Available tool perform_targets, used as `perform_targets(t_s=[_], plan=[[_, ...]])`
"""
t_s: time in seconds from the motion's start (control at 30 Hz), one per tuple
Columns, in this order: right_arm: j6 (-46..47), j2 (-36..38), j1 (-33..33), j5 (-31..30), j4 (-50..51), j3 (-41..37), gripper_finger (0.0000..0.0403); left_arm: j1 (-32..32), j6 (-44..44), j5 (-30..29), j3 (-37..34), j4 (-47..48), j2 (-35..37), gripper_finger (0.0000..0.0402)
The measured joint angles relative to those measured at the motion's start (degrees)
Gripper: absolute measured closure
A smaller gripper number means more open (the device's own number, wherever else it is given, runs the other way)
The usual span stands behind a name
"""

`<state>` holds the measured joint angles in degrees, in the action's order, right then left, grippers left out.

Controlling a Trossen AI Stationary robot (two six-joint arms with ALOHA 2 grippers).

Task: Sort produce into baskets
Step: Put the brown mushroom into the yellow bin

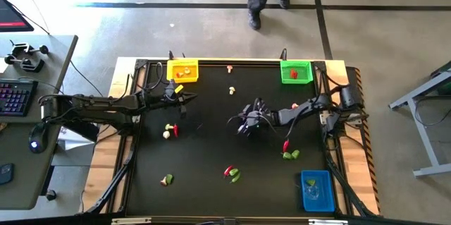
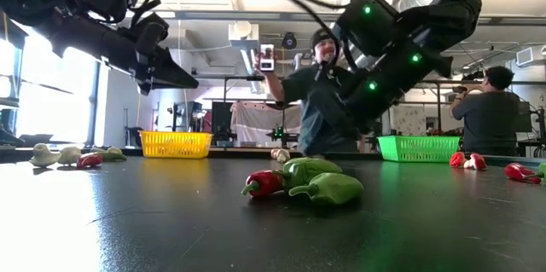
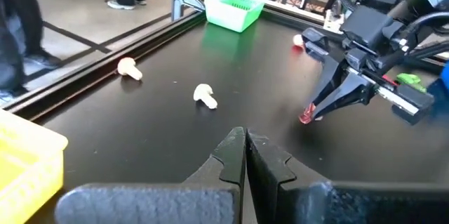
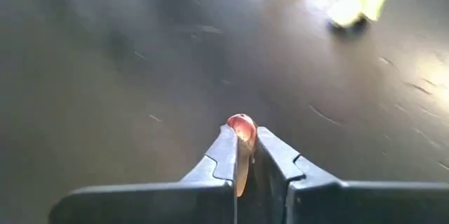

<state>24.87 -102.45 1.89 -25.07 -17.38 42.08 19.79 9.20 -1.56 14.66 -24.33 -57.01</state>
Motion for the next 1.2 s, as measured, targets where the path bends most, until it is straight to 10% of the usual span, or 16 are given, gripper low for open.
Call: perform_targets(t_s=[0.47,1.2], plan=[[-8.40,0.00,0.02,7.49,-29.98,-0.01,0.0394,-1.85,2.72,7.04,0.00,-0.32,0.00,0.0402],[-17.49,0.00,0.79,16.57,-50.91,-0.01,0.0395,-11.82,9.57,5.15,0.06,-23.66,-8.30,0.0402]])
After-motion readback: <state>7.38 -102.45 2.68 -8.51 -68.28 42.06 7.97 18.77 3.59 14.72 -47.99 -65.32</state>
